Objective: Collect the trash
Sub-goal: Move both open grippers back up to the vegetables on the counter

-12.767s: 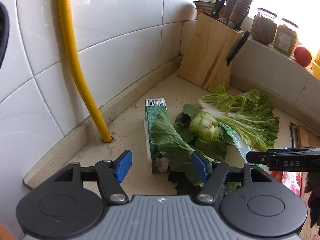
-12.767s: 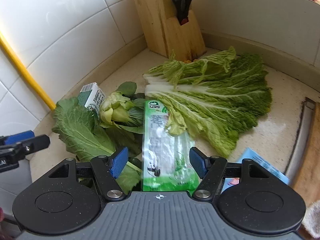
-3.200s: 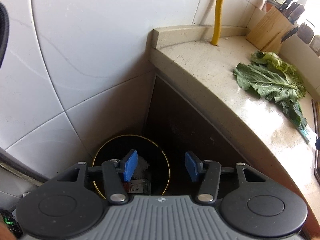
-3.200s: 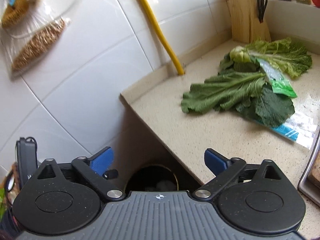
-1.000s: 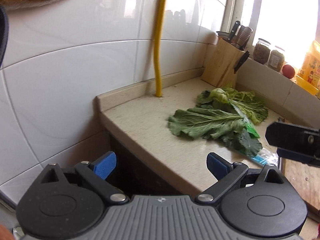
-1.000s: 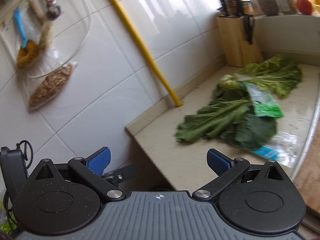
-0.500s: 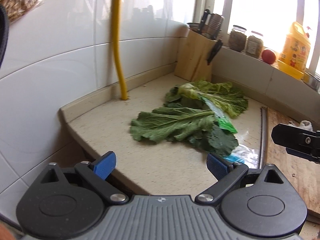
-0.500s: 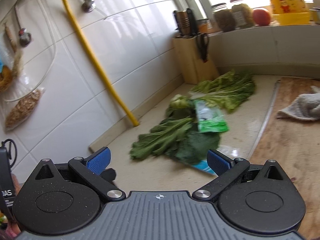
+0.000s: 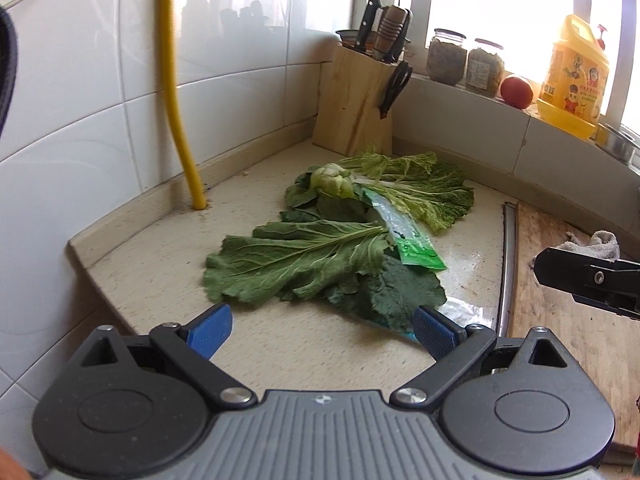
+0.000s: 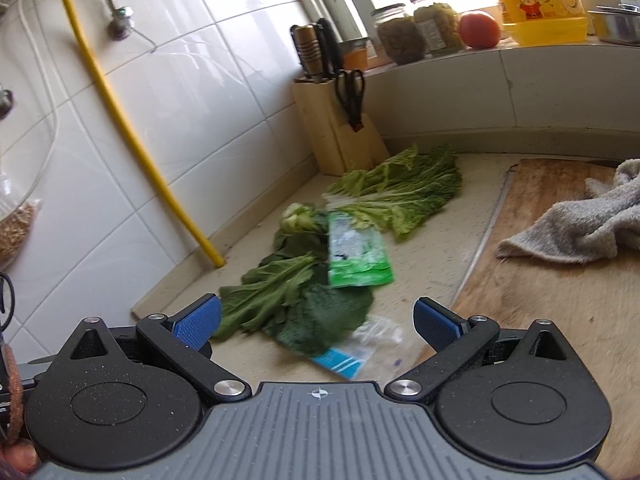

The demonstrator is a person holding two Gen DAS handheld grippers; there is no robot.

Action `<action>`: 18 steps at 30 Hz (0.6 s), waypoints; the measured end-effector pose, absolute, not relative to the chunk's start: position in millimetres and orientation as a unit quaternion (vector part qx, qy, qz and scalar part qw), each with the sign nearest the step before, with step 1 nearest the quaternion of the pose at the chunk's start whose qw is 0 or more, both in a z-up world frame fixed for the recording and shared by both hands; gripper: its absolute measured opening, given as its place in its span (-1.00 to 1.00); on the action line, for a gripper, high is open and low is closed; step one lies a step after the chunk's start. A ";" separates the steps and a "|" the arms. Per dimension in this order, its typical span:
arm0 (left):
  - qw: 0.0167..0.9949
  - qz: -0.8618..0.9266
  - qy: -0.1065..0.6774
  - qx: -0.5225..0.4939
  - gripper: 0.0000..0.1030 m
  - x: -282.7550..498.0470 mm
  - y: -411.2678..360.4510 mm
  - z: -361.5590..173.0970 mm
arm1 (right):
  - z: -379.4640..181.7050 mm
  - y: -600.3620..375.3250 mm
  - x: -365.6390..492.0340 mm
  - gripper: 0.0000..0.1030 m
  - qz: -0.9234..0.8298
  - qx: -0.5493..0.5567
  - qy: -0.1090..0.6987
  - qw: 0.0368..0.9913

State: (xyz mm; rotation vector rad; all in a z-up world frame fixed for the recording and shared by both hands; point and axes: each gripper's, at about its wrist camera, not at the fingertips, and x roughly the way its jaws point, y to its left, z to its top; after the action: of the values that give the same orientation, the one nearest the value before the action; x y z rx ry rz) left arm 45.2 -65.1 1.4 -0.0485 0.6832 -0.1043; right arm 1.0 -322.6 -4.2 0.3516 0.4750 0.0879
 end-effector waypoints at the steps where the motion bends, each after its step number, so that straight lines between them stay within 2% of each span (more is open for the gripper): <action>1: 0.940 -0.052 0.337 -0.022 0.84 49.3 -68.4 1.2 | -4.6 -327.3 3.4 1.00 0.041 0.175 0.235 0.955; 18: 0.941 -0.051 0.335 0.004 0.84 108.0 -100.8 8.9 | -3.1 -363.2 35.6 1.00 0.027 0.183 0.253 0.950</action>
State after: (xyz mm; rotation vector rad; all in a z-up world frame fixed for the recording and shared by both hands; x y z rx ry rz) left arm 108.0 -100.8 8.9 0.0078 0.6838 -0.1049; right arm 35.6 -363.2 -3.1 0.3723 0.5139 0.0556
